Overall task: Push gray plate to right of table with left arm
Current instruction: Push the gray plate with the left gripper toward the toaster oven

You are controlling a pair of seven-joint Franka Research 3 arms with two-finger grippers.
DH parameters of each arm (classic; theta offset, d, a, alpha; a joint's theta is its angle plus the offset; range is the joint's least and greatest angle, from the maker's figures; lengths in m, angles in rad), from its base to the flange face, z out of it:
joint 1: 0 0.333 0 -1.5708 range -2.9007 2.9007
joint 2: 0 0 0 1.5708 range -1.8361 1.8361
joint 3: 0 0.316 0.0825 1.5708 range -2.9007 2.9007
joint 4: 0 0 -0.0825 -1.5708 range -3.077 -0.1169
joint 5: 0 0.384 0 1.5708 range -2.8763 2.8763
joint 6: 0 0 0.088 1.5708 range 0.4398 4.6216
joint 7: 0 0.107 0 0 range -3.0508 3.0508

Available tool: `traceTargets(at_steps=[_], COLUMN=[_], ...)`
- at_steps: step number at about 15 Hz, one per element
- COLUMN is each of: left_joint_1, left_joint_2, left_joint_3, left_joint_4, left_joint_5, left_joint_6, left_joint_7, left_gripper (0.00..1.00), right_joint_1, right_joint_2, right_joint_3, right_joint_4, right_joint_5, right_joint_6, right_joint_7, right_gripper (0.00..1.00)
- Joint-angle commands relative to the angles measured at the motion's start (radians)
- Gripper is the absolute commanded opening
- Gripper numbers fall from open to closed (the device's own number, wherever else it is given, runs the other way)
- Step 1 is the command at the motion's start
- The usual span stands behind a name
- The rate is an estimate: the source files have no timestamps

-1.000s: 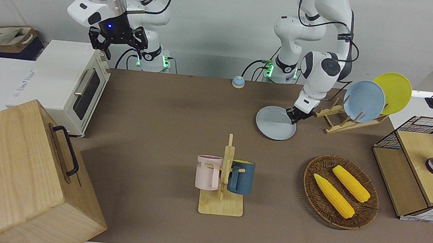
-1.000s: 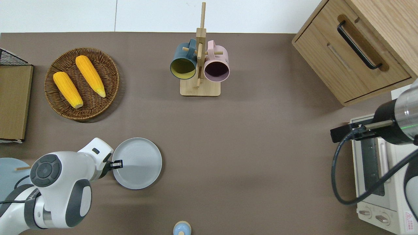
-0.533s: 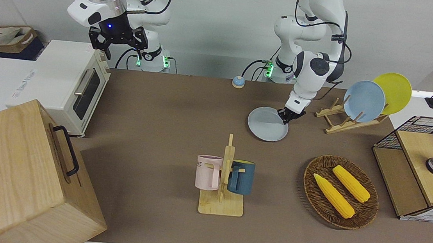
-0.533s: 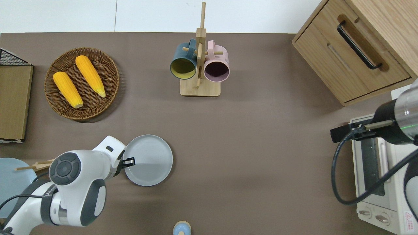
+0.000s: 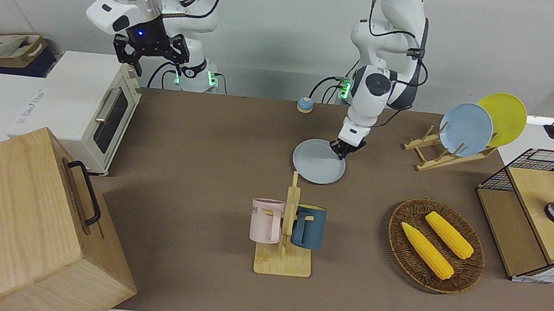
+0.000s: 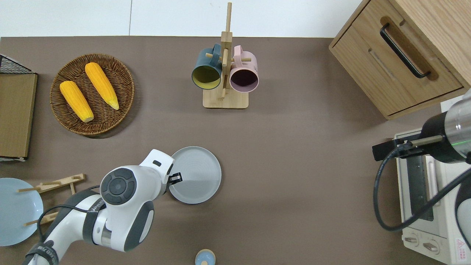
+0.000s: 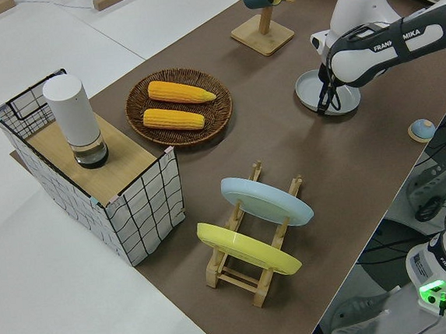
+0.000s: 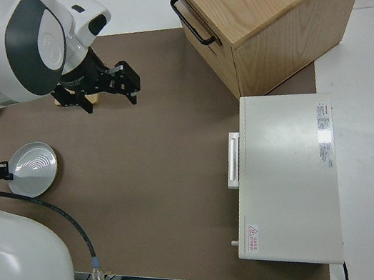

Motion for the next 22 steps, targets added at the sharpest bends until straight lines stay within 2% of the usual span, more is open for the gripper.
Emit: traceTargets(at_steps=[1, 10, 15, 18, 19, 20, 21, 22], left_joint_1=[-0.116, -0.345, -0.413, -0.425, -0.425, -0.425, -0.424, -0.422], left_joint_2=[0.073, 0.214, 0.252, 0.263, 0.263, 0.263, 0.260, 0.258], left_joint_3=[0.003, 0.003, 0.003, 0.003, 0.003, 0.005, 0.005, 0.005], left_joint_4=[0.053, 0.234, 0.300, 0.319, 0.323, 0.332, 0.337, 0.343], left_joint_5=[-0.002, 0.044, 0.064, 0.066, 0.064, 0.066, 0.069, 0.076], left_joint_6=[0.014, 0.013, 0.008, 0.007, 0.005, 0.000, -0.010, -0.022], left_joint_7=[-0.155, -0.487, -0.593, -0.608, -0.610, -0.607, -0.607, -0.605], left_gripper=[0.00, 0.00, 0.00, 0.00, 0.07, 0.78, 1.00, 1.00], right_joint_1=[-0.020, -0.020, -0.020, -0.020, -0.020, -0.020, -0.020, -0.020], right_joint_2=[-0.003, -0.003, -0.003, -0.003, -0.003, -0.003, -0.003, -0.003], right_joint_3=[0.014, 0.014, 0.014, 0.015, 0.014, 0.014, 0.014, 0.014], right_joint_4=[0.009, 0.009, 0.009, 0.009, 0.009, 0.009, 0.009, 0.009], right_joint_5=[0.006, 0.006, 0.004, 0.006, 0.006, 0.006, 0.006, 0.006], right_joint_6=[-0.013, -0.013, -0.013, -0.013, -0.013, -0.013, -0.013, -0.013], right_joint_7=[0.013, 0.013, 0.013, 0.013, 0.013, 0.013, 0.013, 0.013], right_gripper=[0.983, 0.983, 0.983, 0.983, 0.983, 0.983, 0.983, 0.983])
